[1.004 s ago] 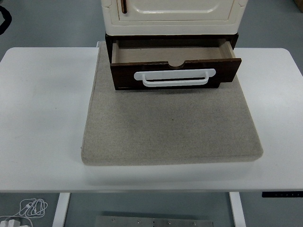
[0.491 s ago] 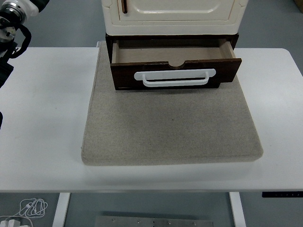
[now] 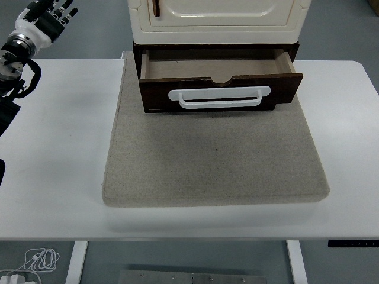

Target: Open the drawer under the combination cabinet

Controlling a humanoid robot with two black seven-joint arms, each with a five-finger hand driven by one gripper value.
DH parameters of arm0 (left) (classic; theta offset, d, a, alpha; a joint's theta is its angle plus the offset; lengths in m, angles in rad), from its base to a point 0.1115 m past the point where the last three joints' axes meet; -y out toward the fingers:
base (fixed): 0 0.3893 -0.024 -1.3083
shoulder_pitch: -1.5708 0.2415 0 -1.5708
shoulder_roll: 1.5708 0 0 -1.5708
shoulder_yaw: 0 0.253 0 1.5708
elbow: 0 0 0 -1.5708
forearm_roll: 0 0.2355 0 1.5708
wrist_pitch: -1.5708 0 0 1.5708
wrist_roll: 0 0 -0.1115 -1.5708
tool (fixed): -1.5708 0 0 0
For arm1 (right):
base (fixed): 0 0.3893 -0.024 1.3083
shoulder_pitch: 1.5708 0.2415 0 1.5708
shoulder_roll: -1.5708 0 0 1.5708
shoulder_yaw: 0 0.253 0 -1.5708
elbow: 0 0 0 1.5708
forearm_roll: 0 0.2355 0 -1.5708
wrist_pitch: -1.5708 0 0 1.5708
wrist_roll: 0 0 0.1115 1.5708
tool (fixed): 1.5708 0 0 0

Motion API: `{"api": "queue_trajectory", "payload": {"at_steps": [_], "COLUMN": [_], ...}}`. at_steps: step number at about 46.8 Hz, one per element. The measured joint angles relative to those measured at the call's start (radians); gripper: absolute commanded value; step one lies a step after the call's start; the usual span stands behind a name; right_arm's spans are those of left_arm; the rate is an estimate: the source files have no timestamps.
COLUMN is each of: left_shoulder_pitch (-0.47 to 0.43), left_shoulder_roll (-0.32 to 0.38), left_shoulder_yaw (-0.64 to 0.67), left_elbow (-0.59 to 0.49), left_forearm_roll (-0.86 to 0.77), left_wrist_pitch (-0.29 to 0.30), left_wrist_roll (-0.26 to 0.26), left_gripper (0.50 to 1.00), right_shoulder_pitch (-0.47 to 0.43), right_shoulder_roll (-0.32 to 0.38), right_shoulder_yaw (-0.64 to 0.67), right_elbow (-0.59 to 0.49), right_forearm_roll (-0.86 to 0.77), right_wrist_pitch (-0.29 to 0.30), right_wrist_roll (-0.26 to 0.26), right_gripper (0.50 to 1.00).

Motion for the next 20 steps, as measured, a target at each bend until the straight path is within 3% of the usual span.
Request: {"api": "queue_trajectory", "payload": {"at_steps": [20], "left_shoulder_pitch": [0.003], "left_shoulder_roll": [-0.091], "left_shoulder_yaw": [-0.004], "left_elbow": [0.032], "left_forearm_roll": [0.000], "left_wrist_pitch": [-0.005], "left_wrist_roll": [-0.044], "left_gripper": [1.000], "right_shoulder_pitch": [0.000], "right_shoulder_roll": [0.000], "right_shoulder_yaw": [0.000], "right_elbow": [0.000], "right_forearm_roll": [0.000], "right_wrist_pitch": [0.000], "right_wrist_roll": [0.000], "right_gripper": [0.926]}}
